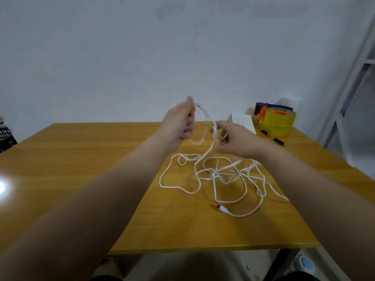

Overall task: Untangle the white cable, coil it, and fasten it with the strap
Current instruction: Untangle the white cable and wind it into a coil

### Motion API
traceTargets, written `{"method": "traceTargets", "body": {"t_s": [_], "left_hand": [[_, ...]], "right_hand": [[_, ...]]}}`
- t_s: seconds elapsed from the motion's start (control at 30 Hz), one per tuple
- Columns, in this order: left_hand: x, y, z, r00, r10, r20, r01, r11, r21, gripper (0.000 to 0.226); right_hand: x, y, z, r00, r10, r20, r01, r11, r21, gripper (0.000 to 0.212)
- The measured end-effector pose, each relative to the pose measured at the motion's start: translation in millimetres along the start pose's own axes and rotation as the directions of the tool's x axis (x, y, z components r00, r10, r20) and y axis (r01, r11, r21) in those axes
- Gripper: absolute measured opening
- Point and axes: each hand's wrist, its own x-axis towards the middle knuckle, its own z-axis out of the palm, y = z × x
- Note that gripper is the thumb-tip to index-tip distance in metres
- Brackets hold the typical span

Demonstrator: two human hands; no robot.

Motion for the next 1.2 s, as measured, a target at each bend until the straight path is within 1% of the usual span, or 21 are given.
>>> {"method": "traceTargets", "body": {"t_s": [0.07,0.13,0.23,0.3,0.37,0.4,0.43,0.47,0.5,0.53,0.57,0.6,0.63,0.73,0.8,0.83,0.93,1.0,1.1,1.17,1.2], "left_hand": [[7.6,13.2,-16.9,0.986,0.008,-0.169,-0.031,0.991,-0.132,0.037],[12.3,21.2,-34.4,0.955,0.007,-0.297,-0.073,0.974,-0.212,0.038],[12.1,22.6,-42.0,0.932,0.009,-0.363,-0.098,0.969,-0.227,0.038],[10.2,22.8,-37.7,0.93,0.001,-0.368,-0.122,0.945,-0.304,0.039],[9.0,24.6,-33.3,0.958,-0.017,-0.286,-0.098,0.918,-0.384,0.04],[7.5,24.6,-30.8,0.978,-0.028,-0.205,-0.053,0.924,-0.38,0.04],[5.4,23.8,-27.4,0.992,-0.045,-0.116,0.002,0.938,-0.346,0.04],[3.6,21.7,-23.8,0.997,-0.065,-0.04,0.05,0.954,-0.296,0.04],[1.5,19.1,-19.7,0.996,-0.086,0.018,0.088,0.965,-0.249,0.041],[-0.4,16.7,-15.1,0.993,-0.102,0.064,0.114,0.972,-0.207,0.041],[-2.4,14.8,-10.7,0.988,-0.113,0.103,0.13,0.976,-0.172,0.041],[-4.7,13.5,-5.7,0.983,-0.118,0.142,0.138,0.98,-0.142,0.041],[-7.5,13.1,-0.6,0.976,-0.123,0.179,0.146,0.982,-0.12,0.042],[-15.8,10.4,13.4,0.952,-0.145,0.268,0.17,0.983,-0.074,0.04],[-20.7,8.7,17.9,0.917,-0.168,0.362,0.199,0.979,-0.05,0.041],[-22.4,8.7,17.5,0.897,-0.188,0.401,0.221,0.975,-0.037,0.044],[-24.6,9.2,8.2,0.883,-0.196,0.427,0.247,0.967,-0.066,0.052],[-23.9,7.6,0.5,0.904,-0.169,0.393,0.196,0.98,-0.029,0.048],[-19.7,0.2,-10.0,0.971,-0.096,0.218,0.046,0.974,0.223,0.046],[-17.1,-3.3,-14.0,0.995,0.005,0.098,-0.04,0.93,0.365,0.046],[-16.3,-4.4,-14.5,0.998,0.043,0.053,-0.06,0.924,0.378,0.047]], "right_hand": [[-4.1,23.2,-5.0,0.994,0.066,-0.092,-0.076,0.992,-0.102,0.01],[-13.5,43.8,-8.1,0.98,0.132,-0.147,-0.138,0.99,-0.034,0.028],[-26.5,62.2,-2.6,0.951,0.245,-0.187,-0.223,0.966,0.13,0.039],[-34.4,75.8,2.0,0.911,0.388,-0.137,-0.371,0.919,0.13,0.053],[-39.6,87.9,8.6,0.839,0.543,0.029,-0.54,0.838,-0.083,0.093],[-38.6,90.0,10.0,0.808,0.579,0.107,-0.554,0.809,-0.195,0.111],[-34.6,88.0,10.0,0.808,0.565,0.166,-0.532,0.822,-0.205,0.117],[-30.7,74.9,6.5,0.846,0.496,0.196,-0.487,0.868,-0.093,0.115],[-27.5,55.4,-0.9,0.901,0.391,0.189,-0.421,0.893,0.161,0.11],[-24.7,35.2,-9.0,0.951,0.284,0.12,-0.307,0.831,0.464,0.106],[-22.6,18.1,-16.1,0.977,0.212,0.007,-0.155,0.695,0.702,0.1],[-21.9,4.4,-22.3,0.98,0.176,-0.092,-0.025,0.57,0.821,0.094],[-21.2,-8.3,-26.2,0.983,0.128,-0.13,0.042,0.535,0.844,0.089],[-9.2,-35.1,-20.1,0.998,-0.01,-0.062,0.05,0.724,0.688,0.103],[-4.5,-39.8,-14.4,0.998,-0.051,-0.028,0.057,0.752,0.657,0.104],[-5.5,-39.9,-13.3,0.998,-0.067,-0.021,0.064,0.73,0.68,0.092],[-9.1,-37.6,-13.4,0.99,-0.139,0.025,0.074,0.665,0.743,0.028],[-7.7,-28.3,-12.3,0.995,-0.097,-0.005,0.069,0.663,0.745,0.011],[-4.9,-16.5,-11.1,1.0,-0.019,-0.004,0.016,0.697,0.717,0.018],[-5.4,-14.5,-9.6,0.999,-0.024,0.035,-0.012,0.621,0.784,0.021],[-5.9,-15.6,-8.3,0.999,-0.028,0.043,-0.02,0.562,0.827,0.022]]}}
